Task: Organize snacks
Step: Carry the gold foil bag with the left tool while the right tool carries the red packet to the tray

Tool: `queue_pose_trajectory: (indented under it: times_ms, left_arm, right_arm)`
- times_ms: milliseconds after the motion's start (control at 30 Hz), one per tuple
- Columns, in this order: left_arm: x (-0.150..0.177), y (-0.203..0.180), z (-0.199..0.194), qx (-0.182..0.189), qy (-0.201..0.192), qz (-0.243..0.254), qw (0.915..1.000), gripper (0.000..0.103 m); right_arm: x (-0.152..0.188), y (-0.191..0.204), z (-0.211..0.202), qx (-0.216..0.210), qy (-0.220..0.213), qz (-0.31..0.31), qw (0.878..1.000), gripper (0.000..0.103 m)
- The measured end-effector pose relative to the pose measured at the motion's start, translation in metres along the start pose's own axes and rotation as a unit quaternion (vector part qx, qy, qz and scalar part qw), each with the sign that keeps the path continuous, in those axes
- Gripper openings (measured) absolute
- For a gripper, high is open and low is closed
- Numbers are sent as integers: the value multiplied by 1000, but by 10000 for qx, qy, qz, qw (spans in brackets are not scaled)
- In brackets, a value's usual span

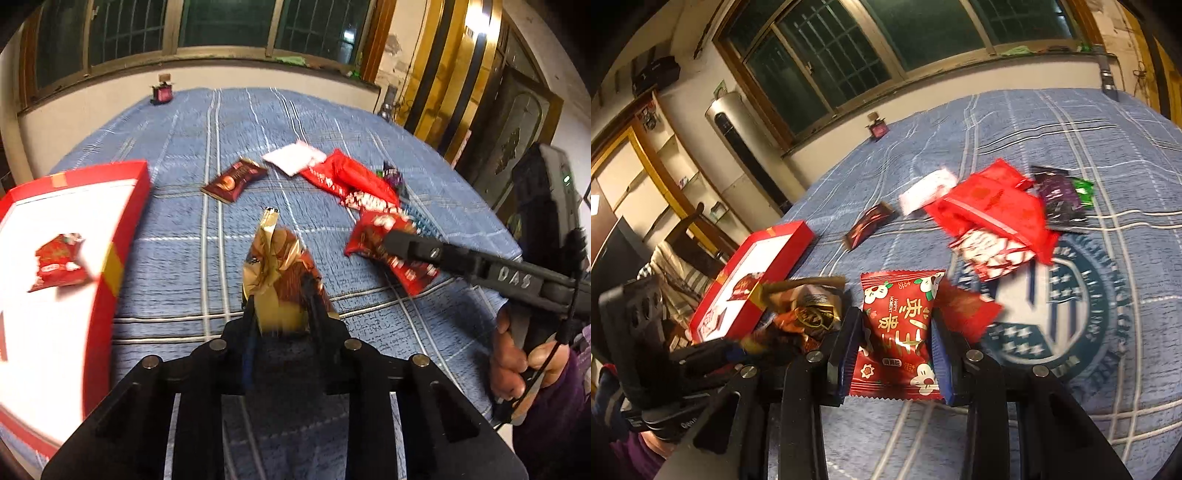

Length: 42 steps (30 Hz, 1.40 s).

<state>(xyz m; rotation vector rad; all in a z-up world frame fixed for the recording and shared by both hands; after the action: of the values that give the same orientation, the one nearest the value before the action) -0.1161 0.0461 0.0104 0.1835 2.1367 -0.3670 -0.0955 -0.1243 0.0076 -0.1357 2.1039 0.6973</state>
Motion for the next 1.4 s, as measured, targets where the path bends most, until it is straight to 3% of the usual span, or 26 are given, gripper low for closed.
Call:
queue_pose_trajectory:
  times_ms: [233, 333, 567, 1200, 1400]
  left_arm:
    - [-1, 15, -8, -6, -60, -177, 9998, 20]
    - [-2, 17, -14, 90, -146, -245, 9996, 19]
    - [-3, 30, -30, -72, -311, -239, 9992, 19]
    - [-9, 22, -33, -687, -444, 347, 9960, 18]
    - [-13, 14, -35, -1049, -591, 741, 9900, 18]
  right_arm:
    - [-2, 50, 14, -174, 88, -391, 9990, 37]
    - [1, 62, 19, -186, 143, -411, 9989, 37]
    - [8, 85, 29, -318, 354, -584, 9972, 37]
    - [24, 86, 36, -431, 499, -429, 9969, 37]
    - [24, 82, 35, -464, 494, -381, 9970, 37]
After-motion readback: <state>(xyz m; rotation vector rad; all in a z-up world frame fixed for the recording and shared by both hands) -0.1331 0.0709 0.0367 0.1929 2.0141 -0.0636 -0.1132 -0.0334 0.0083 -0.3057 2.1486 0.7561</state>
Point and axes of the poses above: each gripper's, at about its wrist camera, not at the fingertips, and z roughly the way its jaws point, y to its left, x to its underside, the point moved 4 cm from there along z, roughly the way its jaws point, and after that the axes turned 14 degrees about -y, right-handed, at the moved point
